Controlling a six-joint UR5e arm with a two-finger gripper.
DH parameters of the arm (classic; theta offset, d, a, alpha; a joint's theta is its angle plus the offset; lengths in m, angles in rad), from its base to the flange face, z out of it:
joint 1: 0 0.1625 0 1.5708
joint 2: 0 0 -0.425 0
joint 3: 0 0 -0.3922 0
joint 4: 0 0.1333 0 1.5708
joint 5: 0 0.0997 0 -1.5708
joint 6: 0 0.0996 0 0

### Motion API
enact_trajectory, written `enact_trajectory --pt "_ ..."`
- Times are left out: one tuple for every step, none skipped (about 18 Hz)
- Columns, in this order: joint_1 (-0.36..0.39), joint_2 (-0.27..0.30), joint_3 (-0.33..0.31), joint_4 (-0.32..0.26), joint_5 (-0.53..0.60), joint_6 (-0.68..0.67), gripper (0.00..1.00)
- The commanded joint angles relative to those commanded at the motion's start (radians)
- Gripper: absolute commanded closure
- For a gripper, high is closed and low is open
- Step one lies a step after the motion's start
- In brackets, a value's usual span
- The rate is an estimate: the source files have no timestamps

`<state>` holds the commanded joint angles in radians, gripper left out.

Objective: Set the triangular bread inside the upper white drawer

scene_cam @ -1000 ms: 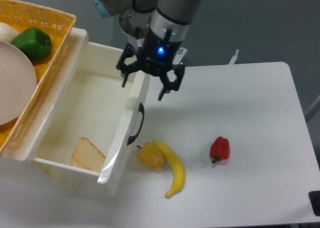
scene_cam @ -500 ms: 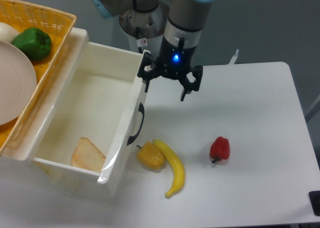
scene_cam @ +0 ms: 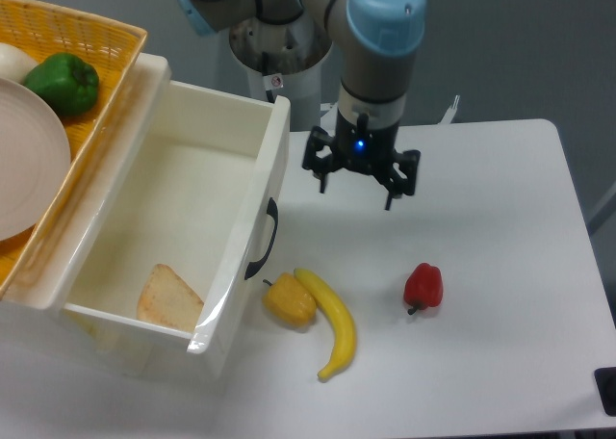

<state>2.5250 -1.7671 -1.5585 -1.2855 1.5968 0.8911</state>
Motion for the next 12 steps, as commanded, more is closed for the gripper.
enact_trajectory --pt "0.0 -0.002 0.0 0.003 0.002 0.009 0.0" --pt "0.0 -0.009 0.0 0.003 0.0 0.015 0.0" --pt "0.0 -0.017 0.002 0.005 0.002 0.022 0.0" --pt "0.0 -0.026 0.003 0.005 0.002 0.031 0.0" --pt "-0.002 -0.034 0.003 0.006 0.002 0.037 0.0" --pt "-0.002 -0.043 0.003 0.015 0.002 0.04 0.0" --pt "-0.009 -0.045 0.003 0.028 0.003 0.04 0.0" --pt "-0.012 -0.045 0.003 0.029 0.002 0.04 0.0" --pt "-0.012 -0.045 0.003 0.029 0.002 0.04 0.0" --pt "-0.012 -0.045 0.0 0.029 0.002 0.04 0.0" --pt "-0.012 -0.045 -0.008 0.031 0.002 0.04 0.0" --pt "-0.014 -0.045 -0.009 0.031 0.002 0.04 0.0"
